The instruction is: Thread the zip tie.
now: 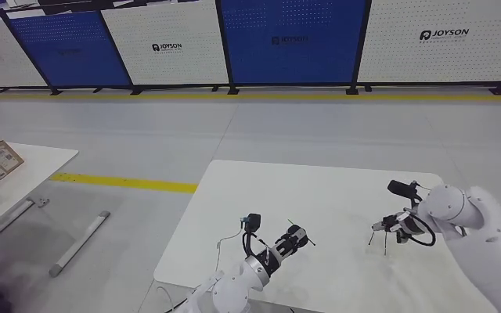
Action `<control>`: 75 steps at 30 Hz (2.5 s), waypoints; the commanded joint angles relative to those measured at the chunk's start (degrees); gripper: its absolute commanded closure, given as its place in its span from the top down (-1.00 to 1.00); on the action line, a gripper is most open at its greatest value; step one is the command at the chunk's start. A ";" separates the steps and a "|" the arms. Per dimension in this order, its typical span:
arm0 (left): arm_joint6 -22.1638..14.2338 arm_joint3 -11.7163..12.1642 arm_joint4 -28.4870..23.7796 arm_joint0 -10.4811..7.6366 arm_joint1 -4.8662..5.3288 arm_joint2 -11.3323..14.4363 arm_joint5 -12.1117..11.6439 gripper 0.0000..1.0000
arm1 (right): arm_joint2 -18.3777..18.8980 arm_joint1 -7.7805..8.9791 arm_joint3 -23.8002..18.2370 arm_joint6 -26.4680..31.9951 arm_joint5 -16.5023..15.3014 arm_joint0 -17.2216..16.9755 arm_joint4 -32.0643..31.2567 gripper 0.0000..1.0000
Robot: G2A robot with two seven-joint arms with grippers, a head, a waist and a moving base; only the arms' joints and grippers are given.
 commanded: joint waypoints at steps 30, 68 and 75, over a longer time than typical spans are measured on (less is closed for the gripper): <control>0.00 0.00 0.00 0.00 0.00 0.00 0.00 -1.00 | -7.26 -7.00 15.73 0.00 -0.01 6.46 -5.03 -0.38; 0.00 0.00 0.00 0.00 0.00 0.00 0.00 -1.00 | 1.73 -8.03 11.51 0.00 -0.01 2.37 -12.92 -1.00; 0.00 0.00 0.00 0.00 0.00 0.00 0.00 -1.00 | 3.48 -6.88 7.90 0.00 -0.01 -0.36 -11.66 -1.00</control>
